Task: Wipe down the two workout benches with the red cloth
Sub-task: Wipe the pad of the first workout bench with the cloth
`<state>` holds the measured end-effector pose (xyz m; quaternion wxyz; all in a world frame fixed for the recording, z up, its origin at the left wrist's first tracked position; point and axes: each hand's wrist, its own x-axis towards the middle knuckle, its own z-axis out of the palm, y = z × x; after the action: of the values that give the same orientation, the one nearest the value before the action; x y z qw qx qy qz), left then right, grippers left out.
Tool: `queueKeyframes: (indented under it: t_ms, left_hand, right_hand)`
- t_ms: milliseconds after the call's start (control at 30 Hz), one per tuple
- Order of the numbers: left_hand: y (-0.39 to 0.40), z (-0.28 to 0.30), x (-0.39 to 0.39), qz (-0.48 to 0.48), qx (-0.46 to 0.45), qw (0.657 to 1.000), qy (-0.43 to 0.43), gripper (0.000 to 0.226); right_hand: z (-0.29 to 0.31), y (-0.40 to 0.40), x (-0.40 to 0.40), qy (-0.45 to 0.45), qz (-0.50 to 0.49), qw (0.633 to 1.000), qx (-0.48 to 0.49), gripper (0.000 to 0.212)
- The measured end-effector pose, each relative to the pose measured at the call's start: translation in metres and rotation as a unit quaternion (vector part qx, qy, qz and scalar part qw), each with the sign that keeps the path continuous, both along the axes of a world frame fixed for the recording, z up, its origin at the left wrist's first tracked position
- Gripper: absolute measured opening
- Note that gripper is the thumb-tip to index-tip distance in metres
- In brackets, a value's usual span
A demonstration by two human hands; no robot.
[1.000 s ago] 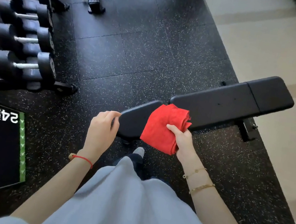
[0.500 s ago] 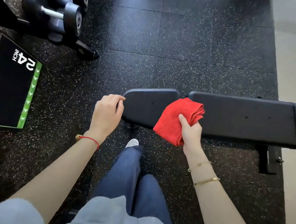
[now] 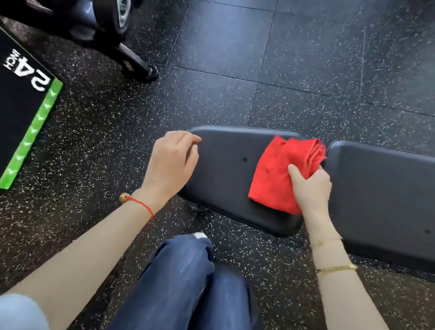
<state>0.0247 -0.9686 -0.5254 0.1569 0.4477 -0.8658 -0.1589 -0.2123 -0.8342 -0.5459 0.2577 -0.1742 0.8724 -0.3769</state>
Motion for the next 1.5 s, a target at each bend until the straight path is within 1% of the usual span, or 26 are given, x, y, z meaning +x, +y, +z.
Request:
queueKeyframes:
  t_ms: [100, 133, 200, 233, 267, 300, 333, 367, 400, 433, 467, 533, 600, 700, 733, 767, 800, 867, 900, 933, 1067, 1200, 1267, 1300, 1367, 1500]
  left_hand:
    - [-0.009, -0.040, 0.003, 0.001, -0.020, 1.000, 0.010, 0.022]
    - [-0.011, -0.050, 0.003, 0.000, -0.024, 1.000, 0.012, 0.023]
    - [-0.014, -0.066, 0.004, -0.004, -0.036, 0.999, 0.015, 0.024]
    - [-0.015, -0.073, 0.004, -0.006, -0.045, 0.999, 0.021, 0.024]
    - [-0.015, -0.078, 0.004, -0.006, -0.054, 0.998, 0.031, 0.024]
    - [-0.015, -0.082, 0.005, -0.007, -0.061, 0.997, 0.045, 0.023]
    - [-0.014, -0.086, 0.005, -0.009, -0.067, 0.996, 0.061, 0.023]
    - [-0.013, -0.089, 0.005, -0.011, -0.073, 0.994, 0.074, 0.023]
    - [-0.013, -0.092, 0.005, -0.012, -0.079, 0.993, 0.083, 0.022]
    - [-0.012, -0.095, 0.005, -0.010, -0.083, 0.993, 0.089, 0.022]
    - [-0.011, -0.096, 0.005, -0.009, -0.085, 0.992, 0.092, 0.022]
    - [-0.009, -0.098, 0.005, -0.006, -0.084, 0.991, 0.099, 0.022]
    - [-0.008, -0.098, 0.004, -0.004, -0.084, 0.991, 0.108, 0.023]
    - [-0.005, -0.100, 0.003, 0.002, -0.081, 0.991, 0.110, 0.025]
    - [-0.003, -0.101, 0.003, 0.005, -0.080, 0.991, 0.106, 0.026]
    - [-0.001, -0.102, 0.003, 0.012, -0.077, 0.992, 0.100, 0.027]
    - [0.001, -0.103, 0.002, 0.022, -0.072, 0.993, 0.095, 0.029]
    - [0.005, -0.104, 0.001, 0.035, -0.063, 0.992, 0.099, 0.030]
    - [0.006, -0.104, 0.000, 0.037, -0.061, 0.992, 0.108, 0.030]
    - [0.007, -0.104, 0.000, 0.039, -0.060, 0.991, 0.116, 0.030]
    - [0.008, -0.104, -0.001, 0.044, -0.064, 0.990, 0.120, 0.029]
    - [0.006, -0.105, 0.001, 0.040, -0.060, 0.990, 0.121, 0.030]
    - [0.005, -0.106, 0.001, 0.035, -0.059, 0.990, 0.123, 0.030]
    - [0.005, -0.106, 0.002, 0.034, -0.059, 0.990, 0.125, 0.030]
    - [0.004, -0.106, 0.001, 0.037, -0.063, 0.989, 0.129, 0.030]
    - [0.005, -0.107, 0.000, 0.047, -0.065, 0.987, 0.140, 0.030]
  right_hand:
    - [-0.029, -0.009, 0.005, 0.160, 0.005, 0.986, 0.041, 0.050]
    - [-0.035, -0.011, 0.008, 0.202, 0.008, 0.979, 0.031, 0.060]
    - [-0.044, -0.012, 0.012, 0.262, 0.025, 0.964, -0.038, 0.080]
    - [-0.046, -0.013, 0.012, 0.295, 0.036, 0.952, -0.070, 0.086]
    - [-0.046, -0.013, 0.010, 0.337, 0.051, 0.936, -0.084, 0.087]
    - [-0.045, -0.013, 0.008, 0.378, 0.069, 0.919, -0.085, 0.081]
    - [-0.045, -0.011, 0.007, 0.407, 0.095, 0.905, -0.086, 0.070]
    - [-0.045, -0.010, 0.006, 0.409, 0.133, 0.898, -0.093, 0.056]
    - [-0.045, -0.010, 0.006, 0.387, 0.178, 0.899, -0.099, 0.045]
    - [-0.045, -0.008, 0.007, 0.358, 0.226, 0.902, -0.090, 0.041]
    - [-0.047, -0.005, 0.007, 0.341, 0.268, 0.899, -0.061, 0.044]
    - [-0.049, 0.003, 0.008, 0.344, 0.317, 0.884, 0.014, 0.058]
    - [-0.048, 0.010, 0.010, 0.380, 0.320, 0.864, 0.085, 0.072]
    - [-0.045, 0.020, 0.019, 0.476, 0.324, 0.800, 0.167, 0.081]
    - [-0.043, 0.023, 0.021, 0.488, 0.328, 0.789, 0.180, 0.083]
    - [-0.043, 0.025, 0.023, 0.484, 0.334, 0.787, 0.186, 0.086]
    - [-0.043, 0.025, 0.023, 0.460, 0.344, 0.798, 0.183, 0.088]
    - [-0.045, 0.022, 0.021, 0.374, 0.358, 0.842, 0.154, 0.091]
    - [-0.046, 0.019, 0.021, 0.344, 0.360, 0.856, 0.138, 0.091]
    - [-0.048, 0.015, 0.021, 0.336, 0.360, 0.860, 0.130, 0.091]
    - [-0.051, -0.013, 0.036, 0.370, 0.374, 0.842, 0.118, 0.076]
    - [-0.049, -0.016, 0.062, 0.395, 0.396, 0.828, 0.042, 0.059]
    - [-0.051, 0.000, 0.065, 0.400, 0.409, 0.820, 0.019, 0.057]
    - [-0.051, 0.008, 0.064, 0.405, 0.409, 0.817, 0.025, 0.059]
    - [-0.046, 0.018, 0.056, 0.443, 0.407, 0.795, 0.072, 0.068]
    - [-0.030, 0.009, 0.047, 0.543, 0.414, 0.707, 0.181, 0.088]
